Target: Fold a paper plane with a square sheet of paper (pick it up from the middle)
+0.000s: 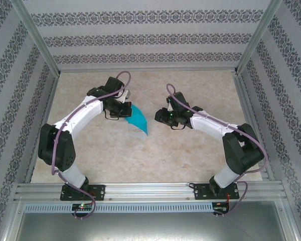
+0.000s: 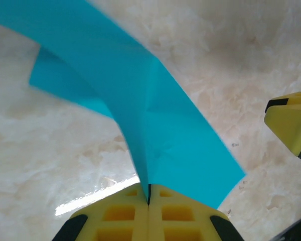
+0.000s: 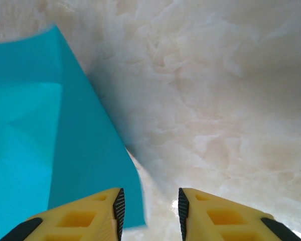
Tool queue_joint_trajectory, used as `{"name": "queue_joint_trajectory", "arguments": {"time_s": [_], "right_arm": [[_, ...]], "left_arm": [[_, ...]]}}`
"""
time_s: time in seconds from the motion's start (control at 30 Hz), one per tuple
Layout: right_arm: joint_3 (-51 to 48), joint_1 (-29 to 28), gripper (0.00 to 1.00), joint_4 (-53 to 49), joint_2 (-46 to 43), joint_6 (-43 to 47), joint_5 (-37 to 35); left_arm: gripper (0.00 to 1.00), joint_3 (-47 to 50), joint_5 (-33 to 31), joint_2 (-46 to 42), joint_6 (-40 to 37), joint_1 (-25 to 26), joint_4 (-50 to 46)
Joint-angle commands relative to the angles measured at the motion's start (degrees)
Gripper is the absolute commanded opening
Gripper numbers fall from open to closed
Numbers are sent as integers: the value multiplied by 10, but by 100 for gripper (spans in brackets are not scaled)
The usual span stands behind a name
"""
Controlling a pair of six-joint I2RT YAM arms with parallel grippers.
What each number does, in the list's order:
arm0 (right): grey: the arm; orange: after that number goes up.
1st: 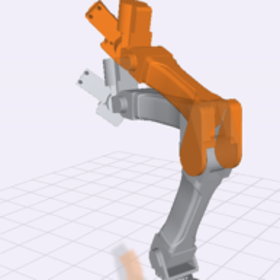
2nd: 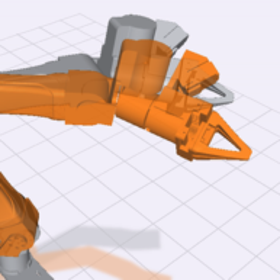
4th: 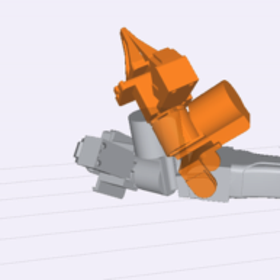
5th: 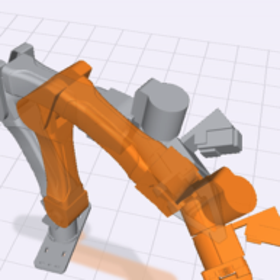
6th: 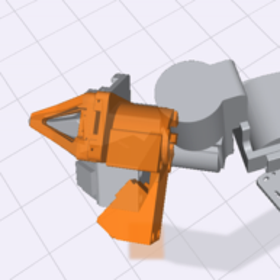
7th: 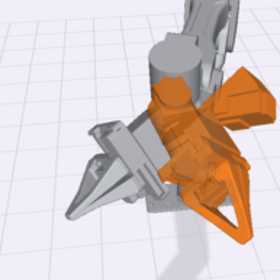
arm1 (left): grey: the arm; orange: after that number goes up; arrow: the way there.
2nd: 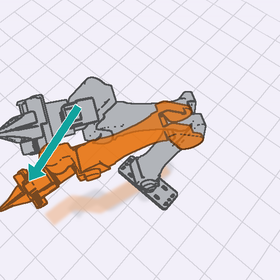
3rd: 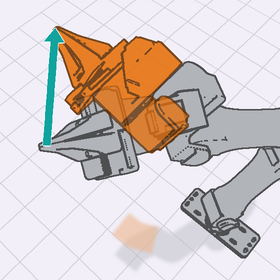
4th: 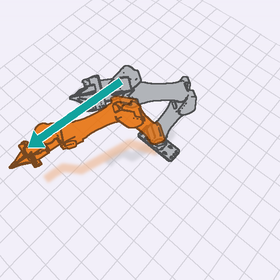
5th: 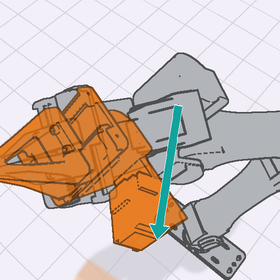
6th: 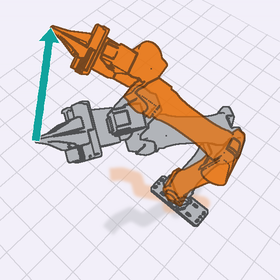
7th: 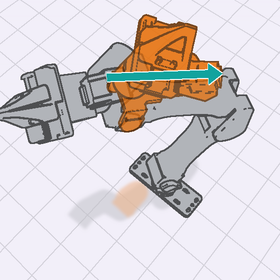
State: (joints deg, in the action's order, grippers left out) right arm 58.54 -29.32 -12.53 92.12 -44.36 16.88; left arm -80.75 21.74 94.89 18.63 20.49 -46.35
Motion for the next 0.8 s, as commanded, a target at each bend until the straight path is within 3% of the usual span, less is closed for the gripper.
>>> {"name": "queue_joint_trajectory", "arguments": {"time_s": [0.0, 0.23, 0.43, 0.6, 0.77], "right_arm": [[-11, 9, 37, -16, -22, 4, -27], [-19, 11, 47, -19, -33, -9, -42], [-29, 11, 56, -6, -33, -13, -37], [-32, 8, 53, 36, -15, -19, 11], [2, -18, 48, 50, 35, -15, 38]], "left_arm": [[2, -43, -58, -34, -16, -6, -76], [2, -79, -30, -26, -55, -6, -120], [2, 0, 29, 9, -62, 0, -70], [1, 140, 89, -30, 4, 0, 89], [1, 219, 32, -69, 37, -1, 119]]}}
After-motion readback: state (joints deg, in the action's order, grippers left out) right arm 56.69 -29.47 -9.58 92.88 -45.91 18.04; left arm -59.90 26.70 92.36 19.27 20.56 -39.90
